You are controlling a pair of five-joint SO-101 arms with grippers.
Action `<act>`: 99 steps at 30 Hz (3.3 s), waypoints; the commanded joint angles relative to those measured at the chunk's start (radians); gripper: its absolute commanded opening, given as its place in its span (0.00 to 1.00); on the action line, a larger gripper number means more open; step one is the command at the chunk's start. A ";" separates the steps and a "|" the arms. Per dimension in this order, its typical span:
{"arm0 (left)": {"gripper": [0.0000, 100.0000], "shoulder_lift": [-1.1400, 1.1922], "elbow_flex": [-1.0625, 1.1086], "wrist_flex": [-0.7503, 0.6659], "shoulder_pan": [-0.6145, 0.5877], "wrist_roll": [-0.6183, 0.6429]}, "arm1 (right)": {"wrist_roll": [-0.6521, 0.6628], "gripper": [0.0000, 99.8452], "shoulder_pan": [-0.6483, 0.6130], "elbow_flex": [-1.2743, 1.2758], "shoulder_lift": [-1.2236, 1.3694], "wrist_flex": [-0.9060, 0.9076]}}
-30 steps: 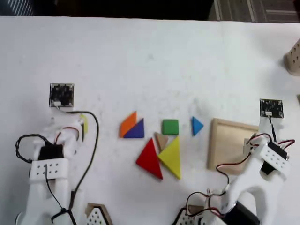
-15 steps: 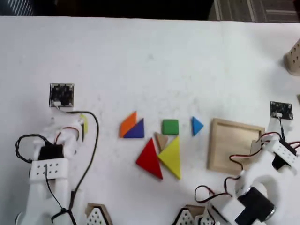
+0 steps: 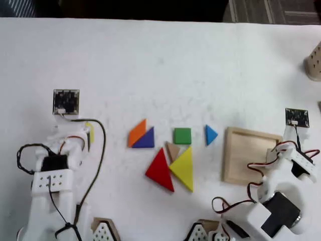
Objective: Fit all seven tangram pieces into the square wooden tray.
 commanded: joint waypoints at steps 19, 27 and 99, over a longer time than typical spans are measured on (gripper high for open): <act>0.16 0.002 -0.043 -0.031 0.024 0.005 | -0.075 0.02 -0.277 0.087 -0.197 0.255; 0.16 0.002 -0.043 -0.031 0.022 0.005 | -0.083 0.02 -0.463 0.230 -0.383 0.255; 0.02 0.344 -0.118 0.242 0.967 0.015 | -0.233 0.08 -0.386 0.221 -0.389 0.232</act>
